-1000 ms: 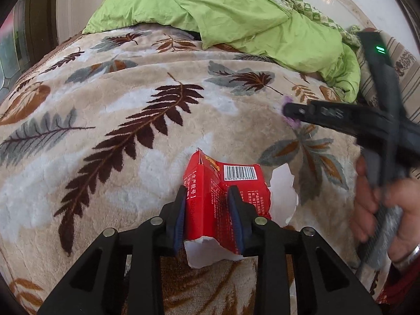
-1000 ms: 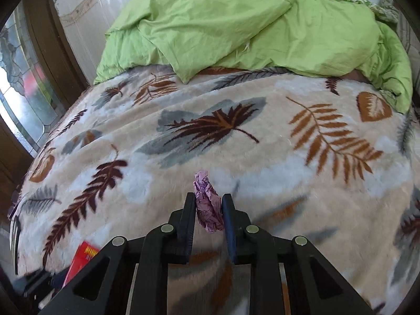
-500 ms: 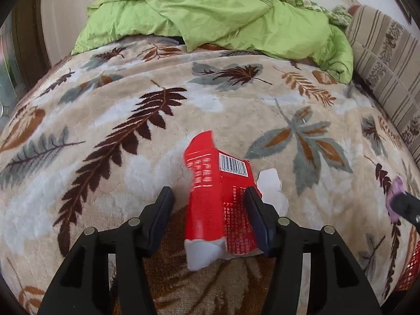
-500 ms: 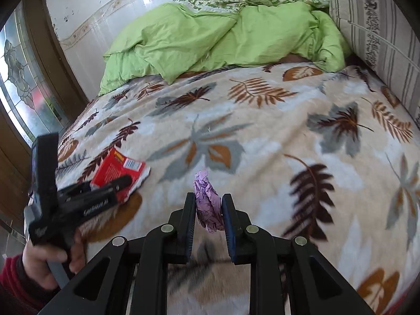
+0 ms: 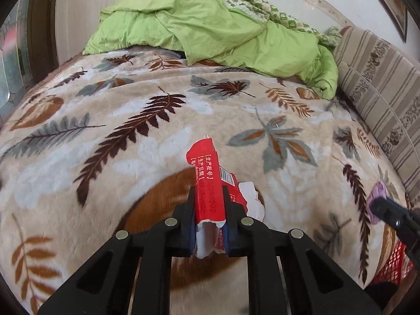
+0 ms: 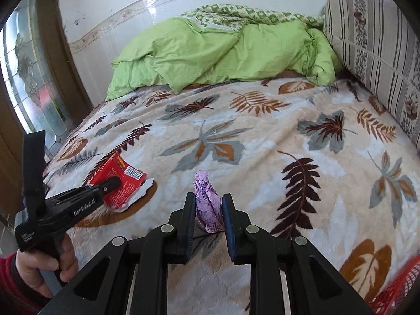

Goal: Collect trash
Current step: 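Lift the red wrapper and purple scrap off the bed with both grippers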

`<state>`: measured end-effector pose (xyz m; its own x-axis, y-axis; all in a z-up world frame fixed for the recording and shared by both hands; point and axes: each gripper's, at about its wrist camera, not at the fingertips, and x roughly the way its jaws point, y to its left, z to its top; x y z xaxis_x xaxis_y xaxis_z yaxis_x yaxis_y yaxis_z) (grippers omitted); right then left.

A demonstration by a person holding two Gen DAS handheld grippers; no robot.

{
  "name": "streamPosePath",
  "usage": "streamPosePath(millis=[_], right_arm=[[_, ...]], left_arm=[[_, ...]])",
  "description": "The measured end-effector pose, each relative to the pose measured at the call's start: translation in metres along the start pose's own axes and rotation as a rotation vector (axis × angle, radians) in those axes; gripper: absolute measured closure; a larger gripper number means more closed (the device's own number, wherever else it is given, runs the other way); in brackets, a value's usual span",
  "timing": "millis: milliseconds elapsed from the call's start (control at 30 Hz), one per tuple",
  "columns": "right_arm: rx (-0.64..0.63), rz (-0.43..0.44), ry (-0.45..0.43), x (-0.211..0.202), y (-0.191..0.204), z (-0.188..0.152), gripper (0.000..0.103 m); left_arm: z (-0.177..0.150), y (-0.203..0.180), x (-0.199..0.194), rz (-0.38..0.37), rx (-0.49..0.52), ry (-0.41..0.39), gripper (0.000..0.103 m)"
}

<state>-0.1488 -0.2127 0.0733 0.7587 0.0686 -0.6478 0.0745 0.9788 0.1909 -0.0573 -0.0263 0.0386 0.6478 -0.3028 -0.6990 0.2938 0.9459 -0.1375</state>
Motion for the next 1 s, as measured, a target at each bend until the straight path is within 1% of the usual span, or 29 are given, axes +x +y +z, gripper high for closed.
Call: streamPosePath(millis=[33, 67, 133, 267, 367, 433, 533, 600, 700, 733, 767, 833, 900, 967, 1000], right_arm=[[-0.014, -0.002, -0.006, -0.003, 0.002, -0.002, 0.082], [-0.022, -0.003, -0.009, -0.005, 0.004, -0.004, 0.082], [-0.028, -0.005, -0.011, -0.009, 0.005, -0.006, 0.082], [-0.034, -0.016, -0.015, -0.011, 0.006, -0.007, 0.082], [-0.024, -0.020, -0.016, -0.013, 0.002, -0.007, 0.082], [-0.010, -0.021, -0.013, -0.013, -0.001, -0.007, 0.082], [-0.009, -0.030, -0.013, -0.015, -0.002, -0.008, 0.082], [-0.011, -0.037, -0.012, -0.015, -0.003, -0.007, 0.082], [-0.006, -0.041, -0.010, -0.015, -0.004, -0.008, 0.082], [-0.004, -0.042, -0.009, -0.015, -0.005, -0.008, 0.082], [-0.002, -0.042, -0.009, -0.015, -0.005, -0.008, 0.082], [-0.001, -0.040, -0.009, -0.015, -0.005, -0.008, 0.082], [-0.002, -0.040, -0.009, -0.015, -0.005, -0.008, 0.082], [-0.003, -0.038, -0.008, -0.015, -0.006, -0.008, 0.082], [-0.003, -0.036, -0.008, -0.015, -0.006, -0.007, 0.082]], left_arm=[[-0.006, -0.005, -0.008, 0.012, 0.021, -0.009, 0.089], [-0.011, -0.009, -0.014, 0.031, 0.040, -0.018, 0.086], [-0.019, -0.014, -0.027, 0.084, 0.062, -0.043, 0.085], [-0.024, -0.019, -0.040, 0.099, 0.103, -0.079, 0.085], [-0.025, -0.019, -0.041, 0.097, 0.102, -0.075, 0.085], [-0.025, -0.019, -0.041, 0.112, 0.110, -0.077, 0.085], [-0.026, -0.020, -0.039, 0.113, 0.110, -0.072, 0.085], [-0.025, -0.017, -0.033, 0.102, 0.094, -0.041, 0.085], [-0.026, -0.003, -0.019, 0.041, 0.011, 0.043, 0.085], [-0.026, 0.002, -0.014, 0.017, -0.022, 0.076, 0.083], [-0.027, 0.006, -0.012, -0.004, -0.049, 0.092, 0.078], [-0.028, 0.011, -0.009, -0.034, -0.083, 0.109, 0.076], [-0.030, 0.009, -0.008, -0.034, -0.076, 0.108, 0.073], [-0.031, 0.002, -0.007, -0.018, -0.039, 0.104, 0.068], [-0.032, -0.001, -0.007, -0.010, -0.022, 0.102, 0.067]])
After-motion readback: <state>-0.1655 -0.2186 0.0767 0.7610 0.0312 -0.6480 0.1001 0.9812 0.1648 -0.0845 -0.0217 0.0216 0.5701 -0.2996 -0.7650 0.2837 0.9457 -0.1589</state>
